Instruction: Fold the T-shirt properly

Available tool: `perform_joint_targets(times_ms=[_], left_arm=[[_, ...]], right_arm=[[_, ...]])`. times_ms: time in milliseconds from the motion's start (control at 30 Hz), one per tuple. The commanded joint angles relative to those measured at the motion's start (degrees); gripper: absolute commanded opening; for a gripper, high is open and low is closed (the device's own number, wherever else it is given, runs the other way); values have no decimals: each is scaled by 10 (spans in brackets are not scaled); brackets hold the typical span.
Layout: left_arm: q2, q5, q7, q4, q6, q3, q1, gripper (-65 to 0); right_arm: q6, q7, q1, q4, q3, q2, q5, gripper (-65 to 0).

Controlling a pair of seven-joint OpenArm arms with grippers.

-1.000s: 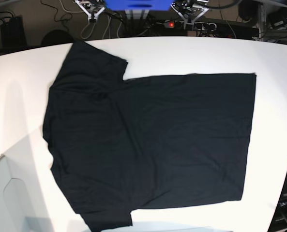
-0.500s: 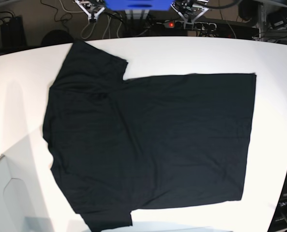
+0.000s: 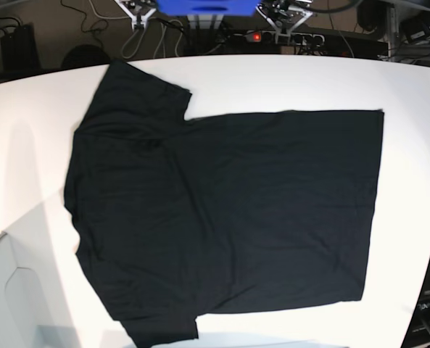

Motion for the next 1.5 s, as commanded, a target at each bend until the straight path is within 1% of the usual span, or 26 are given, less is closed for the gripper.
perform_joint_targets(times_ms=[0,67,367,400,600,1000,1067,1167,1333,1467], left_arm=[[-2,2,-1,6,3,0,12,-649],[-2,2,-1,26,3,-1,27,-649],[0,1,-3,136,-1,-1,117,-650],[0,1,-12,143,-1,-1,125,-650],[-3,1,-117,145,-1,3,172,-650],[-28,5,-303,150,-1,5,270,-650],[-30,4,-332,156,-1,17,285,-650],[-46,1,-357,206,0,43,328,-650],[-60,1,-359,349,4,56,416,-650],[-63,1,-359,429,4,54,465,-650]], right_arm=[[13,2,-10,1,0,0,4,-649],[13,18,-17,2,0,0,4,-649],[13,141,-96,1,0,0,4,-649],[13,152,-103,1,0,0,4,-650],[13,216,-140,1,0,0,4,-650],[13,391,-226,5,-4,1,4,-650],[13,409,-248,29,-4,1,4,-650],[13,411,-297,99,-4,1,4,-650],[13,409,-396,259,-4,1,4,-650],[13,408,-460,373,-4,2,4,-650]])
